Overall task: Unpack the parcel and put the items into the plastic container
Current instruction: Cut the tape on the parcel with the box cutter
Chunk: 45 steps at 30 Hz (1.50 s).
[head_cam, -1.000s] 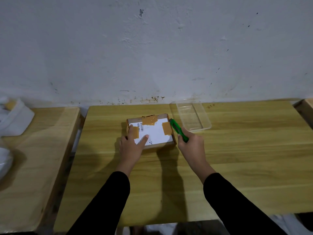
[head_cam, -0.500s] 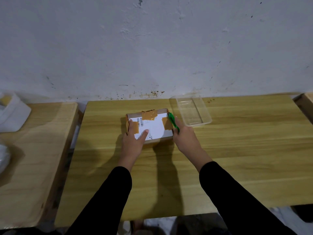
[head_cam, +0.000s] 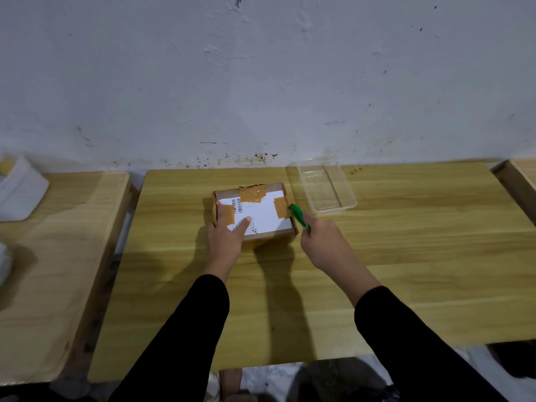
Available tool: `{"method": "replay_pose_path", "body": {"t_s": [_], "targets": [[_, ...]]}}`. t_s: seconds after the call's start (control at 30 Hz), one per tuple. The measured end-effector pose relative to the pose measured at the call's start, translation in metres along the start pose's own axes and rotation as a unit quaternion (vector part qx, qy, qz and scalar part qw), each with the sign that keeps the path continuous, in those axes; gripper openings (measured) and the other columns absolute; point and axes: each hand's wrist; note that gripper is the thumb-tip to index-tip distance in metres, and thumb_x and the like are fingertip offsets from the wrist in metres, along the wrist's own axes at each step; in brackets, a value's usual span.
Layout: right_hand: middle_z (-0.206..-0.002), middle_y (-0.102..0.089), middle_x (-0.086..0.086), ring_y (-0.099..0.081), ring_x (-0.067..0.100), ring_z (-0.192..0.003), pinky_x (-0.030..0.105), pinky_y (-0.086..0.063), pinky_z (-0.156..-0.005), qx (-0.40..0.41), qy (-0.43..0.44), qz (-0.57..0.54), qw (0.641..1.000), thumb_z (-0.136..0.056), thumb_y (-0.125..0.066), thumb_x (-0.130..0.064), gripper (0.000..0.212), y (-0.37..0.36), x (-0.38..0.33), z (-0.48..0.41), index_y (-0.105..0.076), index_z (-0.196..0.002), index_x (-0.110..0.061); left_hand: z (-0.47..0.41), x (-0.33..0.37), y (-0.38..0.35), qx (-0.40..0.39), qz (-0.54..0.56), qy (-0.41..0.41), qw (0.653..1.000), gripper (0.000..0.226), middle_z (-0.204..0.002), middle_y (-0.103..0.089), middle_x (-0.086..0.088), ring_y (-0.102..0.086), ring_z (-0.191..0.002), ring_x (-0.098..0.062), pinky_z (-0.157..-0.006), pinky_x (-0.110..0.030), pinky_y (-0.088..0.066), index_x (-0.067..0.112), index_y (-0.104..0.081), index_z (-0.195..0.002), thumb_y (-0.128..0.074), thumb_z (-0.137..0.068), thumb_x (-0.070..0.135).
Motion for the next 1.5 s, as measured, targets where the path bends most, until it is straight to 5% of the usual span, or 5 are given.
{"method": "replay_pose_path", "body": {"t_s": [0.27,0.57,0.87,1.17,1.5], "targets": [[-0.074,-0.055,0.015,-0.051,0.030,-0.061,0.033,-0.040,-0.051,0.013,-0.009,-0.019,1.000,-0.091,-0.037,-0.010,0.039,-0.001,0.012,0.032,-0.048,-0.127,-0.017,0.005,0.002,0.004,-0.001,0.002,-0.011,1.000,0.079,-0.146,-0.030,-0.017,-0.031,-0.133,-0.035,-0.103,-0.043,-0.035,0.035,-0.005,-0.149,-0.049,-0.087,0.056],[-0.094,-0.058,0.012,-0.056,0.023,-0.064,0.034,-0.046,-0.051,0.056,-0.020,-0.137,0.989,-0.094,-0.039,-0.011,0.041,0.006,0.002,0.007,-0.043,-0.135,-0.014,0.010,-0.003,0.001,0.018,-0.030,-0.024,0.999,0.078,-0.145,-0.031,-0.015,-0.033,-0.131,-0.034,-0.099,-0.043,-0.037,0.033,-0.004,-0.149,-0.046,-0.087,0.058],[-0.095,-0.058,0.018,-0.049,0.019,-0.059,0.024,-0.036,-0.045,0.032,-0.016,-0.113,0.993,-0.093,-0.036,-0.008,0.040,-0.003,-0.007,-0.019,-0.048,-0.131,-0.013,0.008,-0.008,-0.001,0.016,0.000,-0.027,1.000,0.079,-0.144,-0.030,-0.014,-0.032,-0.132,-0.033,-0.101,-0.044,-0.036,0.035,-0.004,-0.148,-0.047,-0.086,0.059],[-0.068,-0.046,0.005,-0.045,0.020,-0.054,0.026,-0.034,-0.044,-0.003,-0.008,0.002,1.000,-0.087,-0.038,-0.005,0.025,0.000,-0.015,-0.029,-0.055,-0.104,-0.004,0.009,-0.006,-0.004,0.043,0.005,-0.013,0.999,0.080,-0.136,-0.036,-0.014,-0.038,-0.126,-0.034,-0.097,-0.044,-0.039,0.036,-0.005,-0.148,-0.048,-0.085,0.061],[-0.074,-0.057,0.014,-0.047,0.025,-0.055,0.031,-0.037,-0.050,0.025,0.004,-0.046,0.999,-0.095,-0.040,-0.016,0.042,-0.005,0.024,0.028,-0.042,-0.135,-0.024,0.013,-0.006,0.001,0.029,0.027,-0.021,0.999,0.079,-0.145,-0.032,-0.014,-0.032,-0.133,-0.034,-0.101,-0.046,-0.035,0.037,-0.009,-0.147,-0.050,-0.084,0.061]]}}
Point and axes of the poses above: each hand's wrist, its own z-axis away from the middle knuckle, its own y-axis out of the back of the hand, x = y × z
